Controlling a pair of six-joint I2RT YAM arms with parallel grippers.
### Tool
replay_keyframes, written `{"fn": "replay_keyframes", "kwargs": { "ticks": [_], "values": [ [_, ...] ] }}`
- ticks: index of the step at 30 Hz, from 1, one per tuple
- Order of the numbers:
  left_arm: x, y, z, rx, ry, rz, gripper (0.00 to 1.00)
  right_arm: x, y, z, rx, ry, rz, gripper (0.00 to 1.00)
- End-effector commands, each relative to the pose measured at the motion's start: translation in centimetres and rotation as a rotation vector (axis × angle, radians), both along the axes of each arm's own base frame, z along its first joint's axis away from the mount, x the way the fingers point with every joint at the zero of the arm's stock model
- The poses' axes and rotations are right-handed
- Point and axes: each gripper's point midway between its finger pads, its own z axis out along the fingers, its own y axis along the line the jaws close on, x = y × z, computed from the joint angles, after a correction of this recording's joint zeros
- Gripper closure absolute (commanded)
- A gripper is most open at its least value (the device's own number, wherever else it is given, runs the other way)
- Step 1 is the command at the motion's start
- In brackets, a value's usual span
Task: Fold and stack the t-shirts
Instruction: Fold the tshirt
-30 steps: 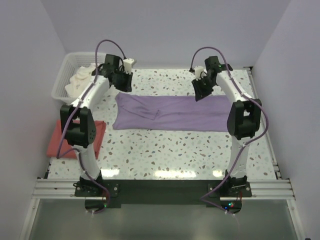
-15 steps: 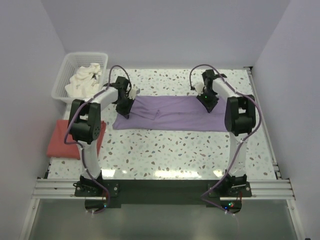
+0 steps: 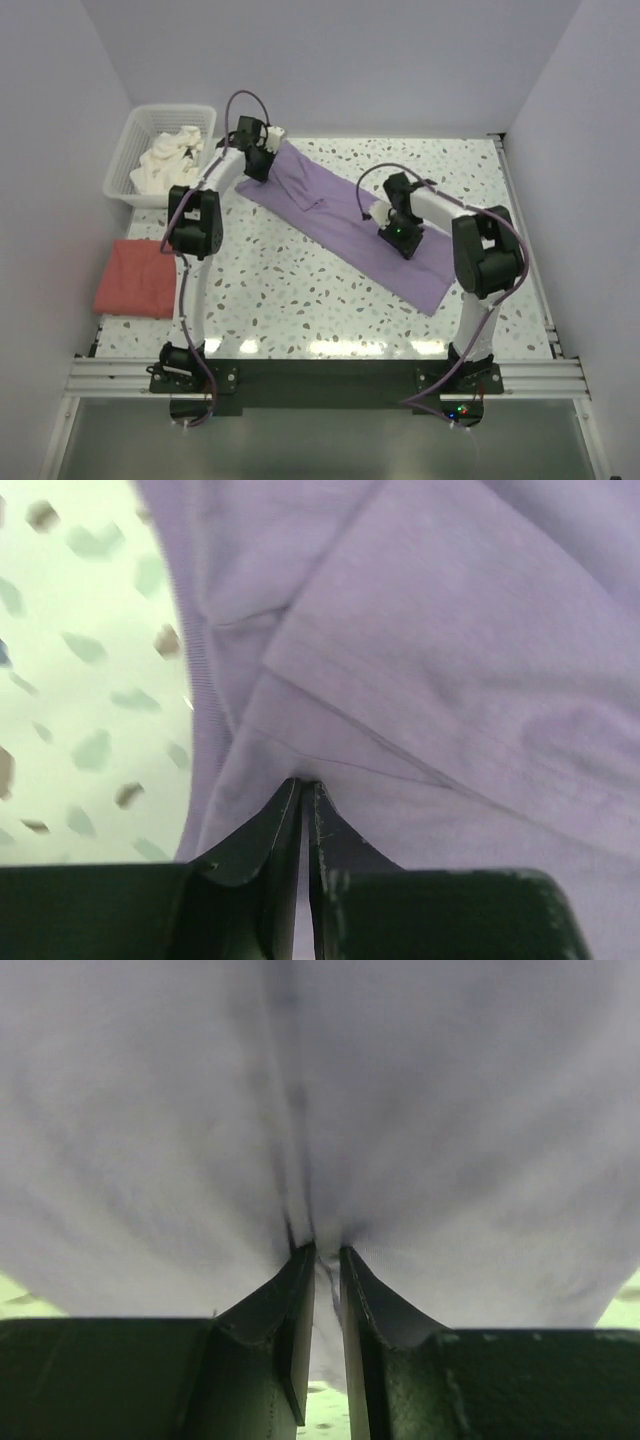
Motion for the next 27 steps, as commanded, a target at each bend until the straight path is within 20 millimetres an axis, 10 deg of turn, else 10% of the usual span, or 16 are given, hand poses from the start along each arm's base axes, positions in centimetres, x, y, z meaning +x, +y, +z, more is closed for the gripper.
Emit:
{"fn": "replay_keyframes", "kwargs": {
  "ticks": [1,6,10,27],
  "values": [
    [5.9,0.4,5.7,-0.1,-0.25,-0.004,0.86,-10.3,7.6,0.2,0.186,0.264,0.119,0.78],
    [6.2,0.3,14.9,-0.237,-0.427,-0.007,0.75,-13.5,12.2,4.6,0.336,0.329,0.096,0.75],
    [3.3,-0.8,16.6,-0.29,-0.4,-0.046,0.72,-12.4,12.3,7.6,0.368,0.26,0.121,0.73],
    [-7.0,-5.6,5.3,-0.255,0.021,-0.086,0.73,-14.3,5.6,0.1,0.02,0.32,0.23,0.82]
  ]
}}
